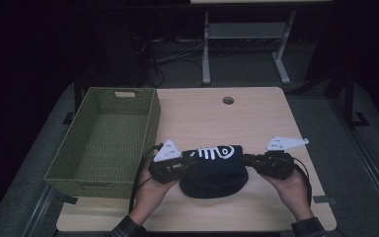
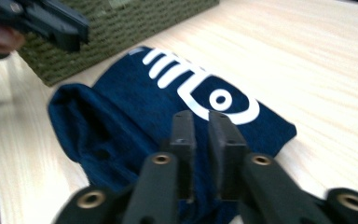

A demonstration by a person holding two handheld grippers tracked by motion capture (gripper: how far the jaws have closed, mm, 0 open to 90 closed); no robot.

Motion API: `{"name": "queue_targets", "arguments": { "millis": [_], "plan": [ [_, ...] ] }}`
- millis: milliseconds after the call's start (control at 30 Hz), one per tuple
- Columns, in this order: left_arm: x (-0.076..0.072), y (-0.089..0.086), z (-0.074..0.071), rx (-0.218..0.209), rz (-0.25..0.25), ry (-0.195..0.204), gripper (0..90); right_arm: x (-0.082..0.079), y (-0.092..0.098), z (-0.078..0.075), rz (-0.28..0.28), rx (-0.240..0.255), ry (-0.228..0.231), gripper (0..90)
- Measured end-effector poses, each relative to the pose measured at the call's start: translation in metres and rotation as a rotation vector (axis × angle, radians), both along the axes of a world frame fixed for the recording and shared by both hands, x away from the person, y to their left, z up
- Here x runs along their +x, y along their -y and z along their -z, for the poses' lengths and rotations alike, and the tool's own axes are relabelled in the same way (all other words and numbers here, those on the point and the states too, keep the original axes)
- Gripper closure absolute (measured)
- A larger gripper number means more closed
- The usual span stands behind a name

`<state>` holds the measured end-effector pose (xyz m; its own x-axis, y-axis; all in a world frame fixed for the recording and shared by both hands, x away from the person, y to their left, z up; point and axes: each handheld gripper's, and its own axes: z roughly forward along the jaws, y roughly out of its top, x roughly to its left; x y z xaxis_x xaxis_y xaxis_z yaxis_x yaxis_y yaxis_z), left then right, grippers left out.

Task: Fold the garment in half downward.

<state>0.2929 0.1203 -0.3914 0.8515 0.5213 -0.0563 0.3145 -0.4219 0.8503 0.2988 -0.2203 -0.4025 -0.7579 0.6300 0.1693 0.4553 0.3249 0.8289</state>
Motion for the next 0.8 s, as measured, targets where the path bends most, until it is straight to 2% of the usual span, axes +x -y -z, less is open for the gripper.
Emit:
{"name": "queue_targets", "arguments": {
  "millis": [100,200,367,567,700,800],
  "plan": [
    [0.001,0.006,0.005,0.009,0.022,-0.023,89.4,0.002,0.0,0.01,-0.003,-0.018,-0.028,85.0],
    [-0.001,0.013,0.012,0.014,0.04,-0.047,89.5,0.001,-0.002,0.018,-0.011,-0.032,-0.045,85.8],
    [-0.009,0.022,0.023,0.039,0.076,-0.064,89.4,-0.01,-0.006,0.027,-0.031,-0.035,-0.067,85.8],
    [-0.009,0.026,0.04,0.139,0.065,-0.069,89.5,-0.019,-0.012,0.044,-0.055,-0.082,-0.106,86.9],
    [-0.007,0.028,0.048,0.175,0.058,-0.077,89.6,-0.018,-0.015,0.05,-0.059,-0.104,-0.096,89.1],
    [-0.005,0.03,0.055,0.225,0.05,-0.077,89.7,-0.018,-0.017,0.054,-0.059,-0.109,-0.104,89.8]
  ]
}}
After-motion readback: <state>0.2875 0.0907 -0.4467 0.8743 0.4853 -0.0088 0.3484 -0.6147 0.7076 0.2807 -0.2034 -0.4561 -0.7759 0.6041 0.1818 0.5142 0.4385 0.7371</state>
